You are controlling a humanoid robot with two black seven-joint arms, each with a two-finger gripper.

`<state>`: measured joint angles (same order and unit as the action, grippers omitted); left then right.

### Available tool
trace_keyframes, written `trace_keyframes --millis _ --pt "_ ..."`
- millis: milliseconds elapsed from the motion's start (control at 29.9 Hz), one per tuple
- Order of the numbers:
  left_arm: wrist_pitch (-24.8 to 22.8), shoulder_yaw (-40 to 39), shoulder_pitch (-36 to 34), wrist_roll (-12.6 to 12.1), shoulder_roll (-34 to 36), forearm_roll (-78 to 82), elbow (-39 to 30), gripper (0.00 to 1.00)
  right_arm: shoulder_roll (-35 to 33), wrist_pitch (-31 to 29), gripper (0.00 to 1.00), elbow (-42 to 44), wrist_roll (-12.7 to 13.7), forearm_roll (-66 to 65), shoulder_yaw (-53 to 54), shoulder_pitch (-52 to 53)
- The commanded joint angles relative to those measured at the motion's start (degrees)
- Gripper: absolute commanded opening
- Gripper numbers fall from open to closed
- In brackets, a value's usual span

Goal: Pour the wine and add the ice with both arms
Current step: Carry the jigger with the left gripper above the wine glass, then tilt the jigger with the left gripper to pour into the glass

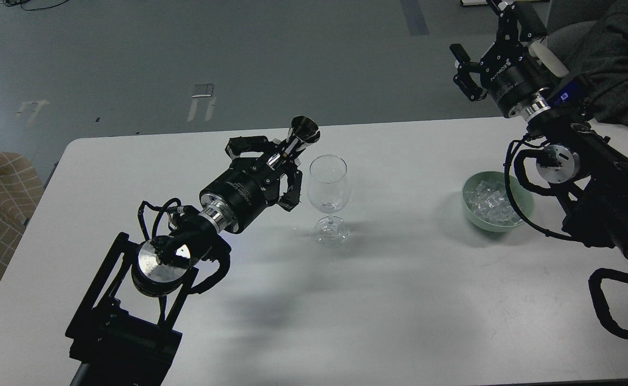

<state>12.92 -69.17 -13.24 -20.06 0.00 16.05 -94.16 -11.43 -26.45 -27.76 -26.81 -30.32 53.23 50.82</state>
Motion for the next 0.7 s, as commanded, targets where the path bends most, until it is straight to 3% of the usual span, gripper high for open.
trace_keyframes --millis 0,668 --pt "0.0 0.1 -0.6 0.1 0.0 0.9 0.2 0.01 0.0 0.0 1.00 0.0 0.0 0.0 0.0 0.0" --pt "-1.4 1.0 -1.8 0.6 0.0 8.4 0.3 0.02 0.0 0.0 1.00 0.0 0.0 0.0 0.0 0.1"
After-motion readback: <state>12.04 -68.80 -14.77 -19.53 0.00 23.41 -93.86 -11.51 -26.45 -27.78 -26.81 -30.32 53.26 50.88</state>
